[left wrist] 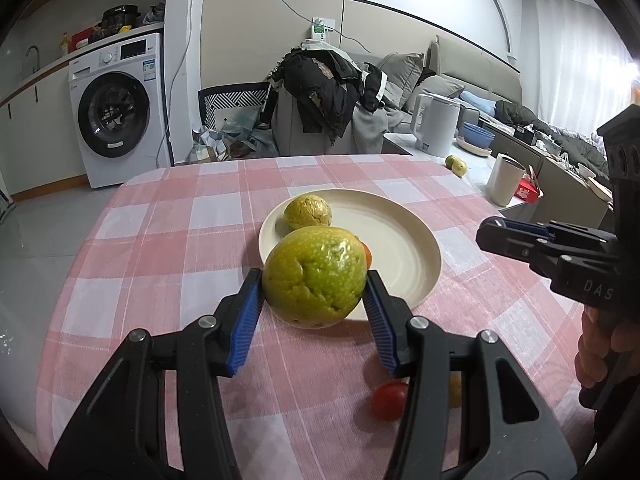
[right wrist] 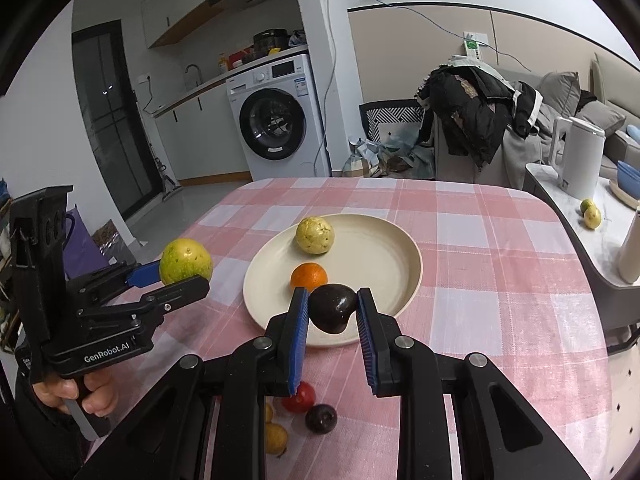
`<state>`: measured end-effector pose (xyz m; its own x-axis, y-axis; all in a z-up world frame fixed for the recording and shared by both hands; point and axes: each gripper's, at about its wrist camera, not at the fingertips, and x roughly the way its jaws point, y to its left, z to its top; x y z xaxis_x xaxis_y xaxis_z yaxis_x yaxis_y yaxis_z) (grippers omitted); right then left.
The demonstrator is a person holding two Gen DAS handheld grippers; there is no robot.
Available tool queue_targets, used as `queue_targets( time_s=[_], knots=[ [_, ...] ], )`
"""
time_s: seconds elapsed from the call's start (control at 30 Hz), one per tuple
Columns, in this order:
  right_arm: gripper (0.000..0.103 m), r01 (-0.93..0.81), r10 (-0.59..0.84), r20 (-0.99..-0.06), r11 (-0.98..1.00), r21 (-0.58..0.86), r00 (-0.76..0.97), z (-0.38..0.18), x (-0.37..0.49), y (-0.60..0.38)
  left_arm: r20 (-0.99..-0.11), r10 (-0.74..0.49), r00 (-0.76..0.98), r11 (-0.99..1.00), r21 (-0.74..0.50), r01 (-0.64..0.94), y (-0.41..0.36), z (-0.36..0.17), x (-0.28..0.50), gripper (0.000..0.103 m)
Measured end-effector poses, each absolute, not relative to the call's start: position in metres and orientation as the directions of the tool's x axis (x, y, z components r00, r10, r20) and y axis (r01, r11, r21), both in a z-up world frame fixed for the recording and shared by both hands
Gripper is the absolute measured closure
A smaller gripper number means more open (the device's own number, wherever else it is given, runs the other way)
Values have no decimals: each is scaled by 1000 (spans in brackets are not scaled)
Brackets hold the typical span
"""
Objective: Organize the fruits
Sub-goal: 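Carry the grapefruit and the plum over the cream plate with both tools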
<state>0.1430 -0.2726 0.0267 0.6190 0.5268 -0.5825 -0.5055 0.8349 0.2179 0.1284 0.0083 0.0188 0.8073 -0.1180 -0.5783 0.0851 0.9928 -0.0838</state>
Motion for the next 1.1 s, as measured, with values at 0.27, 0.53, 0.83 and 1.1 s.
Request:
queue_targets(
  time_s=[0.27, 0.53, 0.83, 1.1],
  knots=[
    [78, -483, 508, -590, 848, 217, 627, 22, 163, -263, -588, -116, 801, 993, -76, 89, 8, 13, 153, 56],
    [78, -468, 495, -605, 856, 219, 623, 14, 182, -258, -623, -104, 776, 994, -74, 74, 12, -6, 182, 56],
    [78, -467, 490, -627, 857, 219, 606, 3, 198, -249, -646, -98, 757, 995, -70, 69, 15, -21, 204, 56],
    [78, -459, 465, -654, 866, 197, 596, -12, 211, -242, -653, -94, 751, 996, -59, 73, 17, -30, 220, 56]
  ],
)
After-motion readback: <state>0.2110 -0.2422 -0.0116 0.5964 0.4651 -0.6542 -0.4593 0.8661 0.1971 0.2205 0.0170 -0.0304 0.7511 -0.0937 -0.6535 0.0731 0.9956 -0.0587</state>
